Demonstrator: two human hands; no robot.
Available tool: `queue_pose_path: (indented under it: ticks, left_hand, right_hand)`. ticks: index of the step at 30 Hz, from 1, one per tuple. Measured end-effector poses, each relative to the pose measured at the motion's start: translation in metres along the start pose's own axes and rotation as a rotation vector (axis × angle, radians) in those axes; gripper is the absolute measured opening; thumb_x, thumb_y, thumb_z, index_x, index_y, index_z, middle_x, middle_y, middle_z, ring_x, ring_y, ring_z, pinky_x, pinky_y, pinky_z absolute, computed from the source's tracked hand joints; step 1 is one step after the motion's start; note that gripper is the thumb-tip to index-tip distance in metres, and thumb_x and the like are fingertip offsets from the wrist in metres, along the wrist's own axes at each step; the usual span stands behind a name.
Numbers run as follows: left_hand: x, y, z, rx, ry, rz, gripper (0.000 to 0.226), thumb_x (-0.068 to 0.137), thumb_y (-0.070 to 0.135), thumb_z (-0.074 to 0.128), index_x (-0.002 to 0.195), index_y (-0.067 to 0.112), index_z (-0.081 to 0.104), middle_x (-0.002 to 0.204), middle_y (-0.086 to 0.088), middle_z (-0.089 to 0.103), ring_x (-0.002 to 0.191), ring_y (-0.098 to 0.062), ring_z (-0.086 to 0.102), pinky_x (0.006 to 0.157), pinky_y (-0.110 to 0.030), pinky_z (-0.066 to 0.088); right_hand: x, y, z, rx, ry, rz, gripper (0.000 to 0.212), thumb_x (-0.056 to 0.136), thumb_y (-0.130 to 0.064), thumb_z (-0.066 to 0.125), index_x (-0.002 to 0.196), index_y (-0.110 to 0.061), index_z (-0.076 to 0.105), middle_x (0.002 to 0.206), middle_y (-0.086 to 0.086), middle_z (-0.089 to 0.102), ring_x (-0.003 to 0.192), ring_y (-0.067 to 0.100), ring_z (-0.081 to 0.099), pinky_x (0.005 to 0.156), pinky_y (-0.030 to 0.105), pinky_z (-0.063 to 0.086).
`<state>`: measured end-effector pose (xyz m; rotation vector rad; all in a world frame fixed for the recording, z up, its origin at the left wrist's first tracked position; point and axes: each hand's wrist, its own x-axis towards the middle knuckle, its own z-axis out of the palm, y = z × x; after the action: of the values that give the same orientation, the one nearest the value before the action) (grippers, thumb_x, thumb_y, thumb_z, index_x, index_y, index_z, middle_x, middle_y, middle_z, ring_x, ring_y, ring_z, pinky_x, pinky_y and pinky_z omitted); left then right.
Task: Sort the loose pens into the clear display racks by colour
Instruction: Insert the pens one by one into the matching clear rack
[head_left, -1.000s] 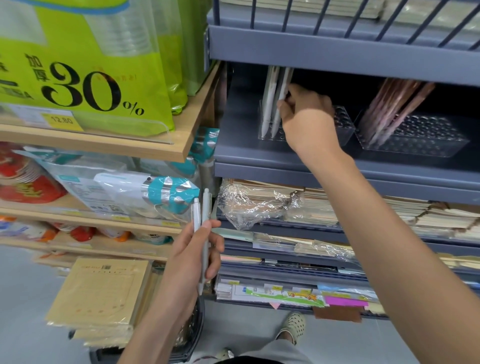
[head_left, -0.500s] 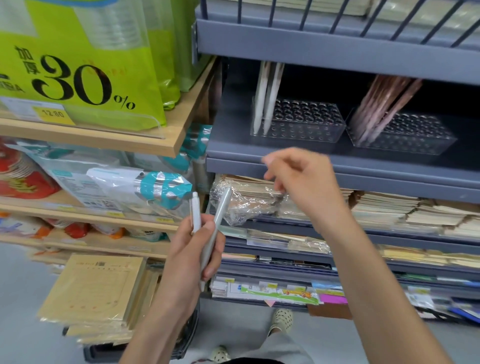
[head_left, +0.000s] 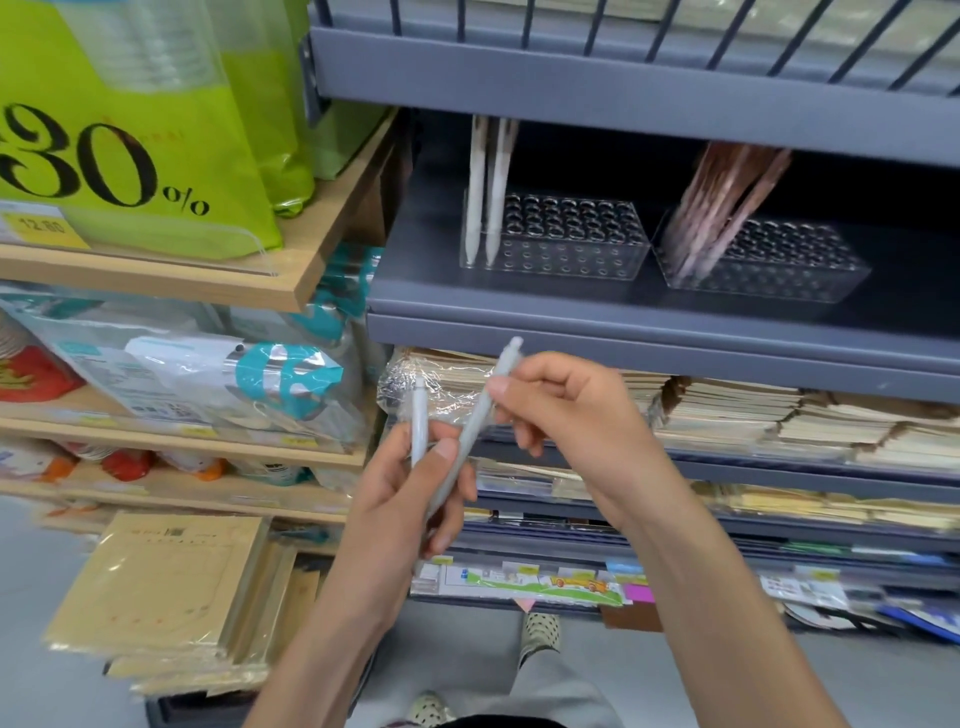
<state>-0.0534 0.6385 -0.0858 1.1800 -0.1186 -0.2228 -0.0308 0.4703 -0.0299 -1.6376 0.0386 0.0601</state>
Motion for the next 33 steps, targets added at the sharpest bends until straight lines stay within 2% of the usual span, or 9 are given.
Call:
queue_pose_path:
  ticks: [3,7,10,14,18,25,28,30,33]
  left_hand:
    - [0.006,-0.004,0.007,0.047,0.048,0.003,0.028,0.096,0.034,0.06,0.095,0.006,0.054,0.073,-0.007,0.06,0.038,-0.014,0.032,0.038,-0.022,0.023]
    - [0.018,-0.006,0.019,0.047,0.08,-0.004,0.026,0.09,0.038,0.055,0.092,0.012,0.058,0.071,-0.005,0.06,0.036,-0.012,0.033,0.036,-0.019,0.025]
    - [0.025,-0.005,0.026,0.035,0.087,-0.019,0.03,0.09,0.041,0.053,0.096,0.013,0.061,0.071,-0.005,0.061,0.036,-0.013,0.033,0.036,-0.018,0.025]
    - [0.029,-0.001,0.024,-0.038,0.141,-0.03,0.041,0.094,0.043,0.043,0.108,0.006,0.053,0.068,-0.01,0.059,0.035,-0.014,0.031,0.037,-0.019,0.022]
    - [0.03,-0.002,0.015,-0.082,0.194,-0.05,0.024,0.107,0.025,0.028,0.107,0.009,0.046,0.067,-0.01,0.057,0.035,-0.014,0.031,0.039,-0.023,0.019]
    - [0.028,-0.009,-0.004,-0.032,0.207,0.004,0.026,0.098,0.036,0.049,0.1,0.017,0.066,0.073,-0.008,0.059,0.037,-0.014,0.033,0.041,-0.026,0.022]
    - [0.025,-0.009,-0.012,0.011,0.186,0.037,0.033,0.093,0.046,0.056,0.11,0.02,0.068,0.072,-0.005,0.059,0.038,-0.012,0.033,0.041,-0.022,0.025]
    - [0.023,-0.009,-0.016,0.039,0.19,0.037,0.038,0.09,0.049,0.058,0.113,0.021,0.069,0.071,-0.004,0.059,0.039,-0.01,0.033,0.039,-0.018,0.028]
    - [0.021,-0.011,-0.021,0.001,0.221,0.02,0.028,0.093,0.036,0.055,0.107,0.018,0.071,0.069,-0.007,0.059,0.04,-0.011,0.032,0.037,-0.018,0.029]
  right_hand:
    - [0.004,-0.001,-0.009,0.044,0.124,-0.016,0.01,0.088,-0.025,0.069,0.085,-0.016,0.072,0.073,0.003,0.07,0.055,0.01,0.056,0.051,0.023,0.047]
    - [0.006,0.002,-0.015,-0.084,-0.046,-0.014,0.008,0.088,-0.015,0.07,0.094,-0.01,0.072,0.082,0.017,0.07,0.06,0.014,0.06,0.056,0.026,0.052]
    - [0.015,-0.003,-0.023,-0.097,-0.055,-0.04,0.009,0.09,-0.01,0.068,0.095,-0.004,0.07,0.076,0.011,0.071,0.063,0.015,0.064,0.061,0.024,0.054]
    - [0.046,-0.028,-0.039,-0.003,0.187,-0.231,0.005,0.097,-0.013,0.058,0.098,-0.01,0.062,0.081,0.008,0.074,0.074,0.022,0.073,0.068,0.027,0.058]
    - [0.094,-0.049,-0.052,0.009,0.422,-0.417,0.01,0.095,-0.008,0.054,0.095,-0.018,0.058,0.08,-0.001,0.072,0.078,0.02,0.073,0.073,0.031,0.06]
    - [0.164,-0.054,-0.052,-0.417,0.49,-0.383,0.036,0.086,-0.009,0.038,0.066,-0.033,0.054,0.078,-0.005,0.068,0.095,0.036,0.066,0.09,0.051,0.051]
    - [0.176,-0.051,-0.052,-0.589,0.409,-0.355,0.02,0.089,-0.014,0.037,0.088,-0.023,0.055,0.102,0.016,0.069,0.103,0.038,0.062,0.093,0.053,0.049]
    - [0.181,-0.052,-0.051,-0.689,0.386,-0.35,0.025,0.094,-0.015,0.04,0.111,-0.008,0.056,0.106,0.018,0.068,0.1,0.037,0.064,0.092,0.049,0.05]
    - [0.186,-0.062,-0.047,-0.789,0.348,-0.311,0.034,0.096,-0.02,0.042,0.126,-0.006,0.051,0.116,0.018,0.064,0.106,0.035,0.063,0.093,0.045,0.049]
